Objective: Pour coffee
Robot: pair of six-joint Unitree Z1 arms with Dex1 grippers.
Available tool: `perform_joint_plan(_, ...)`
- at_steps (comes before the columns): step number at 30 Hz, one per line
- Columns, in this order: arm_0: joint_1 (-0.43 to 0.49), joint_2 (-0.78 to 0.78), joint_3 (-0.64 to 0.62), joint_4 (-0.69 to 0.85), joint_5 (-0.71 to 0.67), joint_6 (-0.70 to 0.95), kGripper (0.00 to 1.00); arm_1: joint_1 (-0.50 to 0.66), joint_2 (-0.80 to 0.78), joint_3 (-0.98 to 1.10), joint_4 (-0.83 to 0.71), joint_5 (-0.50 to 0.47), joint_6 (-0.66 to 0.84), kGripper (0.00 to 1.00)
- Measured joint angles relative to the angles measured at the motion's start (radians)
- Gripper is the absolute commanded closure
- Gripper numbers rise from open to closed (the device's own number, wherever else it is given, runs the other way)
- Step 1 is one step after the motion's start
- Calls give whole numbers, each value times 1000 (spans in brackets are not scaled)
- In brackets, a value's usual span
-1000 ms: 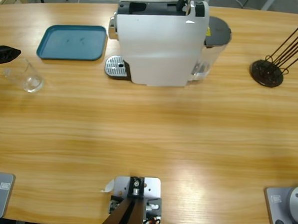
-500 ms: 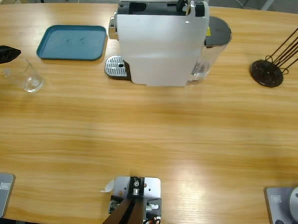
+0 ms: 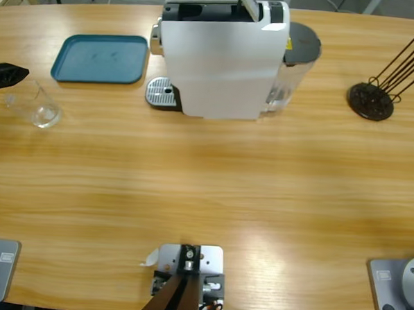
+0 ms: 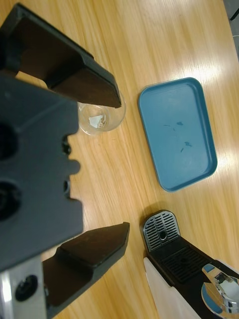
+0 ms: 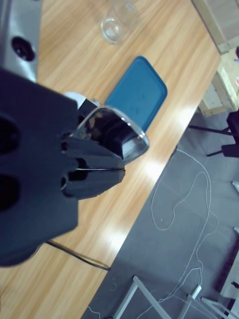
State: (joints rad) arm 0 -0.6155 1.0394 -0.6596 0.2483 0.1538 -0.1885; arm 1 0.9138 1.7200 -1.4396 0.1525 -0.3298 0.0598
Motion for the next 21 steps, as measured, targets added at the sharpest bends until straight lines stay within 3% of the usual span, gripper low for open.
perform_joint_plan(21, 0, 0, 0, 0, 0, 0, 0, 20, 116, 76, -125, 25, 54, 1000)
